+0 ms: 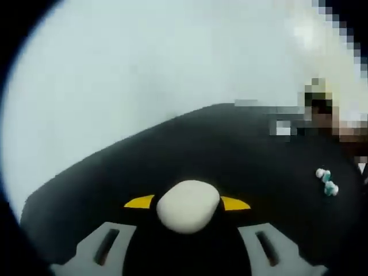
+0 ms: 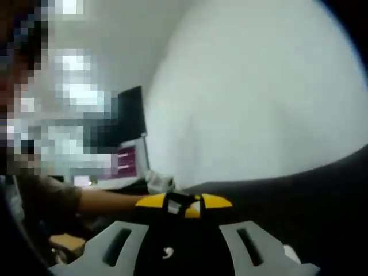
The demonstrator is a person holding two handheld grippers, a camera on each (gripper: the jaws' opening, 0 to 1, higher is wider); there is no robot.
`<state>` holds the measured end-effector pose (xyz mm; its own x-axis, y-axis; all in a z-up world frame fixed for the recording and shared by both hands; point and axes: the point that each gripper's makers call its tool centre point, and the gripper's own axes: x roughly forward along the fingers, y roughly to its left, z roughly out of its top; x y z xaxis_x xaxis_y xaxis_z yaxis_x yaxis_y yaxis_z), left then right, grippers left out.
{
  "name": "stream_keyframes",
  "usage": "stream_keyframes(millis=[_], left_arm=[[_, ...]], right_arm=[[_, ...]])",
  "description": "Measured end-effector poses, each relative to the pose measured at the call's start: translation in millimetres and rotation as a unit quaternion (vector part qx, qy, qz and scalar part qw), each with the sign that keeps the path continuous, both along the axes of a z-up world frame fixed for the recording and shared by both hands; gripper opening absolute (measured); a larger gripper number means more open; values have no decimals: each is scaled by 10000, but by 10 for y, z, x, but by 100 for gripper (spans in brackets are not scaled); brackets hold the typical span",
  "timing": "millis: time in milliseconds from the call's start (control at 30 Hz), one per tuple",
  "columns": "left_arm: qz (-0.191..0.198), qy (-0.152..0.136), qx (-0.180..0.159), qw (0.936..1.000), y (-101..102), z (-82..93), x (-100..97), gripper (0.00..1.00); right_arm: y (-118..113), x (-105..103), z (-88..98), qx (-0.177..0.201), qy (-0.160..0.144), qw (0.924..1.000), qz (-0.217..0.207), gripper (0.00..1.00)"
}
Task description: Pick up three earphones and place each one into its charging case using tactile feedback, ensure that each earphone is properly inserted and securely positioned inside the case.
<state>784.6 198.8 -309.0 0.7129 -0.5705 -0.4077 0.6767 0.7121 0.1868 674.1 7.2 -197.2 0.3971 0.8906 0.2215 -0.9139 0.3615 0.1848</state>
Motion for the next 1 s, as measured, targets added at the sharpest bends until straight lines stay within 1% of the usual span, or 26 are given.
stream_keyframes(millis=[67,100,167,233,300,367,433,500,533,600,700,767,800,833,867,933,1000], left_arm=[[26,-134,10,9999,-44,40,-124,39],[-60,-236,0,9997,-71,67,-199,39],[-22,-327,-57,9994,-91,100,-344,39],[28,-497,-105,9987,-93,162,-466,39],[36,-541,-135,9984,-92,210,-572,39],[28,-651,-274,9975,-120,320,-738,39],[-106,-762,-363,9964,-204,415,-926,39],[-251,-1024,-484,9932,-333,521,-1119,39],[-332,-1042,-586,9923,-414,536,-1229,39],[-565,-1118,-592,9903,-600,524,-1478,39],[-701,-1155,-649,9887,-792,477,-1705,39],[-758,-1220,-656,9875,-931,445,-1841,39],[-850,-1264,-632,9863,-1005,432,-1900,39],[-916,-1252,-590,9861,-1080,398,-1948,39],[-963,-1178,-547,9868,-1137,354,-1985,39],[-943,-930,-559,9896,-1246,246,-2024,39],[-1002,-924,-537,9892,-1320,189,-2051,39]], right_arm=[[1,11,-12,-26,8,10000,-9,24],[2,11,-20,-46,14,10000,-13,24],[9,17,-26,-64,16,10000,-5,24],[22,11,-28,-85,-8,10000,9,24],[39,4,-53,-148,-30,9999,-6,24],[48,12,-88,-224,-34,9997,-47,24],[42,26,-107,-266,-26,9996,-82,24],[39,32,-112,-269,-28,9996,-107,24],[35,38,-108,-265,-32,9996,-121,24],[15,58,-104,-254,-38,9995,-169,24],[-26,113,-128,-247,12,9994,-250,24],[-53,153,-154,-254,76,9992,-286,24],[-61,161,-161,-253,98,9992,-290,24],[-61,165,-171,-248,147,9992,-267,24],[-54,160,-179,-234,227,9993,-202,24],[-24,134,-224,-245,451,9987,-22,24],[-22,138,-212,-196,464,9987,36,24]])
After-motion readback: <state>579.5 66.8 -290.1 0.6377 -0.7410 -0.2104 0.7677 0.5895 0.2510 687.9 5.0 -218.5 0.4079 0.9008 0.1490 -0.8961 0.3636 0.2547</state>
